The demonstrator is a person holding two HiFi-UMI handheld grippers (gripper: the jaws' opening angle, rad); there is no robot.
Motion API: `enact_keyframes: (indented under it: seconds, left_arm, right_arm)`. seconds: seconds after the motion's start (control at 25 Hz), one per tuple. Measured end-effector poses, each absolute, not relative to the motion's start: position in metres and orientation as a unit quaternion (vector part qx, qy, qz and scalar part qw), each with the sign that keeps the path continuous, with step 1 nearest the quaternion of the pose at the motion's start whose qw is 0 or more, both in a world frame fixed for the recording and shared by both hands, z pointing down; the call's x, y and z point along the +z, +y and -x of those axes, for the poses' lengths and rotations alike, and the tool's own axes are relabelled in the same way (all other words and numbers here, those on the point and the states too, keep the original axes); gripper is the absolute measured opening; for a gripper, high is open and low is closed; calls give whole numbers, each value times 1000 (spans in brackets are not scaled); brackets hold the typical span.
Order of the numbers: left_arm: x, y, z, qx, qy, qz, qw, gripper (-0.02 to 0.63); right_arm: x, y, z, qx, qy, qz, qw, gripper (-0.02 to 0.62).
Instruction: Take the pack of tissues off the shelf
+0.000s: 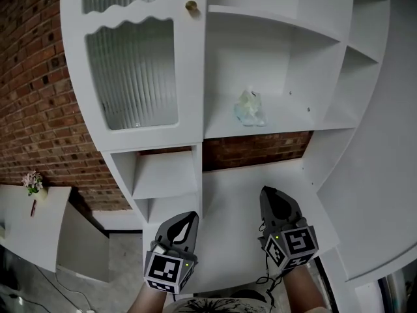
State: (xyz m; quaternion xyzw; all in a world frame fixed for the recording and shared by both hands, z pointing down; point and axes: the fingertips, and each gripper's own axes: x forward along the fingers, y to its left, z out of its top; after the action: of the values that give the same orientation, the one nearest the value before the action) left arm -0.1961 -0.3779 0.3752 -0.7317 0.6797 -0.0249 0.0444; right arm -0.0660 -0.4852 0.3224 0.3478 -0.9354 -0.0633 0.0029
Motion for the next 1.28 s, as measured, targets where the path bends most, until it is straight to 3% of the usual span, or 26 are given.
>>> enact_keyframes:
  seconds: [0.16, 0.24, 0.4, 0.64, 0.96, 1.04, 1.24, 1.28]
  left_arm:
    - [364, -382, 206, -25, 698, 713, 57, 12]
    - [360, -383, 211, -24, 709, 702, 59, 12]
    - [354, -384, 223, -23, 733, 677, 59, 12]
    - [353, -387, 228, -38, 749, 659, 51, 12]
    - [342, -388, 230, -42, 776, 627, 54, 12]
    - [342, -389, 228, -41, 783, 619, 50, 12]
    - [344, -394, 211, -50, 786, 614, 44, 12]
    - [344, -394, 207, -52, 787, 614, 43, 12]
  right_arm:
    - [294, -517, 86, -78, -938, -338, 13, 6]
    - [279, -531, 100, -93, -940, -326, 26, 112]
    - [244, -567, 124, -114, -937, -328, 32, 265]
    - [210, -638, 156, -94, -935, -337, 61, 330]
    - [215, -687, 179, -81, -931, -329, 135, 316]
    - [221, -689, 181, -69, -933, -322, 145, 271]
    - [225, -685, 177, -101, -933, -310, 154, 82]
    - [224, -684, 176, -113, -932, -308, 151, 74]
